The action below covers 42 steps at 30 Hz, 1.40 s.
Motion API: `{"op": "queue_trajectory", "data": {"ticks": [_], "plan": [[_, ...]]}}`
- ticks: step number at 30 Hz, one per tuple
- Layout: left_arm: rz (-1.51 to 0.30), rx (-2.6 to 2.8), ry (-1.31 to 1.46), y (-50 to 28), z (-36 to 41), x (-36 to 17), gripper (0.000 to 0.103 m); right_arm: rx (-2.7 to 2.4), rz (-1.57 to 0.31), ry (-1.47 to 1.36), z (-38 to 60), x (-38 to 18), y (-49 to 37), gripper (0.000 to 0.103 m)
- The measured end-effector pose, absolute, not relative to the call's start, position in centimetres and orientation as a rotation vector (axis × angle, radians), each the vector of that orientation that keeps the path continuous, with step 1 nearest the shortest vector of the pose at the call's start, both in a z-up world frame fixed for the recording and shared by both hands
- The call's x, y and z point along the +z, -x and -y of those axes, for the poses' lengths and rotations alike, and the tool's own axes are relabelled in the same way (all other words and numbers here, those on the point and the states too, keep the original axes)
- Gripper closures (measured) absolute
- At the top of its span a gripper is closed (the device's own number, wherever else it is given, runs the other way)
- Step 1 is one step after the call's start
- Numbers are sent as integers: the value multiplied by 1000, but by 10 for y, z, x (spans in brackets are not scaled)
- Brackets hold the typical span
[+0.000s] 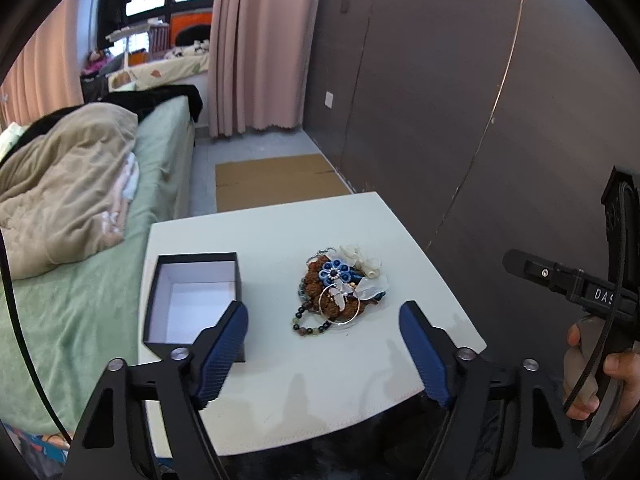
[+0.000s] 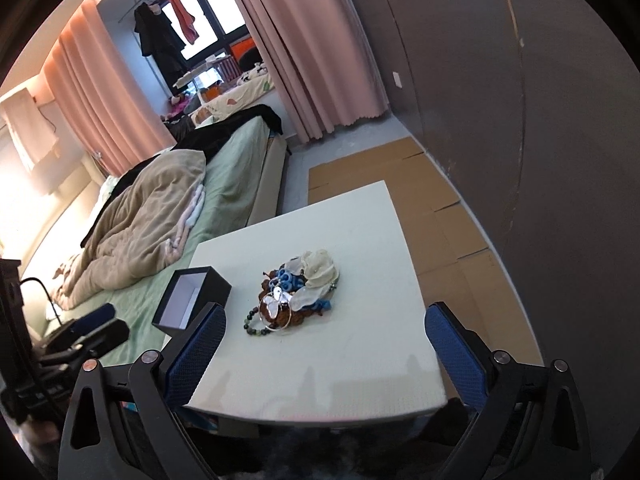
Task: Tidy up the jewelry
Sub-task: 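Lower the left gripper onto the silver hoop earring and close on it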
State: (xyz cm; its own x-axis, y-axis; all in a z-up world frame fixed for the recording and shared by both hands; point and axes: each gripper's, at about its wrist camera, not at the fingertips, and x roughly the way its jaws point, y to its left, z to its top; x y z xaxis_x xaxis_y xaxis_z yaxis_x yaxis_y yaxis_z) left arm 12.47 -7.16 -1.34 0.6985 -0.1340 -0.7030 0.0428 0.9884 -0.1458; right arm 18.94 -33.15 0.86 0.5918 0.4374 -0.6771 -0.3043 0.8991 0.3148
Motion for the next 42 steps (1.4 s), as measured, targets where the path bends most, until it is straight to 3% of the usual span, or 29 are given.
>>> {"op": "queue_trajectory", "data": {"ticks": [13,23,27,42], "plan": [[-907,-115,184,-190,76,-39,45,483,-935,-301,329,6,-260,5],[-1025,-113,139,-214,95,-79,45,512,-982,-369,334,-35,-279,5],[-1090,-135,94,-219,109,-101,39,488,-1027,-343,338,-51,-275,5],[-1121,-54,45,-235,127,-138,38,484,-1032,-347,354,-52,-273,5]]}}
